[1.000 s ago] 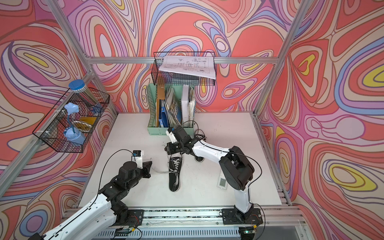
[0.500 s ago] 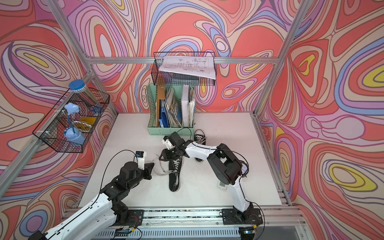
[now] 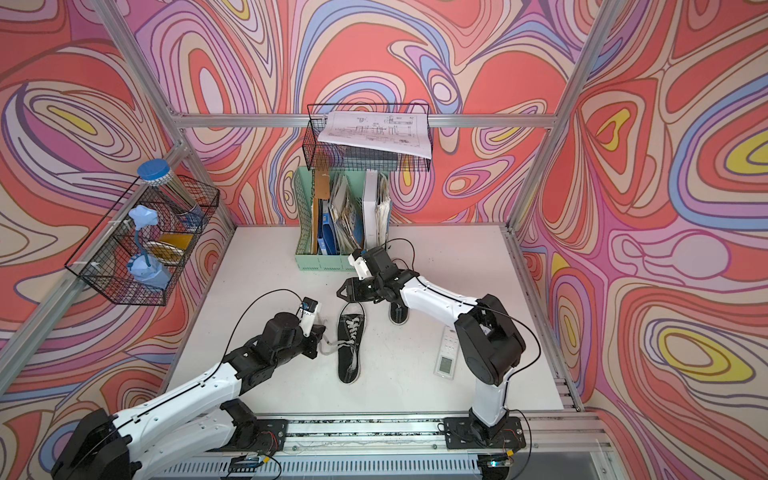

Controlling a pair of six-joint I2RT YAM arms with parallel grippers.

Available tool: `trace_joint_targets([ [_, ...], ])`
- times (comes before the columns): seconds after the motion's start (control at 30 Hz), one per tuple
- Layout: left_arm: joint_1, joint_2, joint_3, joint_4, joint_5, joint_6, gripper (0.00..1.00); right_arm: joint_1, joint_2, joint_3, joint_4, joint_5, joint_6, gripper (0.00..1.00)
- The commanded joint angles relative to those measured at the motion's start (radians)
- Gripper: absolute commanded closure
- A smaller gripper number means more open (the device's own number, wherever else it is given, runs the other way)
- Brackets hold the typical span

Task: Tie the shoes
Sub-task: Cross the shoelace with the shoelace.

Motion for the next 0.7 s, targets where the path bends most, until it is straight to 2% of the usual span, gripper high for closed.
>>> trace_joint_targets([
  [0.0, -0.015, 0.08, 0.055, 0.053, -0.035, 0.087, 1.0, -0.007, -0.02, -0.043, 0.001, 0.032, -0.013, 0.58],
  [0.23, -0.02, 0.251, 0.142, 0.064, -0.047, 0.144, 0.97, -0.017, -0.034, -0.085, 0.004, 0.043, -0.019, 0.58],
  [0.37, -0.02, 0.379, 0.19, 0.075, 0.003, 0.119, 0.93, -0.025, -0.035, -0.097, 0.004, 0.049, -0.018, 0.58],
  [0.47, -0.02, 0.448, 0.213, 0.06, -0.016, 0.082, 0.88, -0.027, -0.042, -0.109, 0.001, 0.062, -0.022, 0.58],
  [0.67, -0.018, 0.452, 0.242, -0.001, -0.06, 0.029, 0.6, -0.03, -0.096, -0.135, -0.017, 0.098, -0.034, 0.58],
])
